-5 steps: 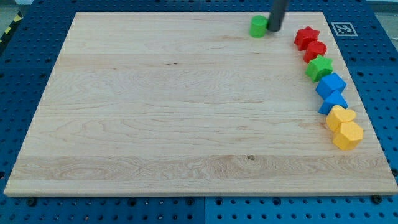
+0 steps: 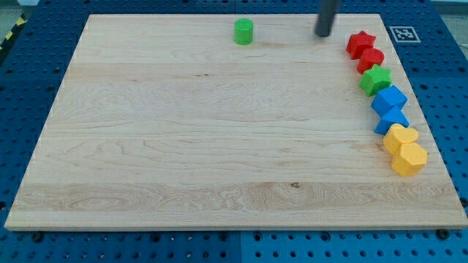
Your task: Push the green star left a bit
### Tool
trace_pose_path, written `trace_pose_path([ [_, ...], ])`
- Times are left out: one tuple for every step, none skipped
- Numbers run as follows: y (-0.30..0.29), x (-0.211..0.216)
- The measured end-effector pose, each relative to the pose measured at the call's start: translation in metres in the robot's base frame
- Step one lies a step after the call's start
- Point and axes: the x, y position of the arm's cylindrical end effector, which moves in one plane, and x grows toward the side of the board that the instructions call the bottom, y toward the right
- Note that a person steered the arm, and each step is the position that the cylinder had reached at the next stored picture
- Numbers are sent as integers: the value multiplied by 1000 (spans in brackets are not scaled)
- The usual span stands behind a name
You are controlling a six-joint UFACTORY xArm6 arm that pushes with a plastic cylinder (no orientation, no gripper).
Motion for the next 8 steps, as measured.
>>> trace_pose_path([
  [73,0],
  [139,23],
  [147,83],
  [144,135],
  [144,136],
  [121,157],
  [83,167],
  [63,158],
])
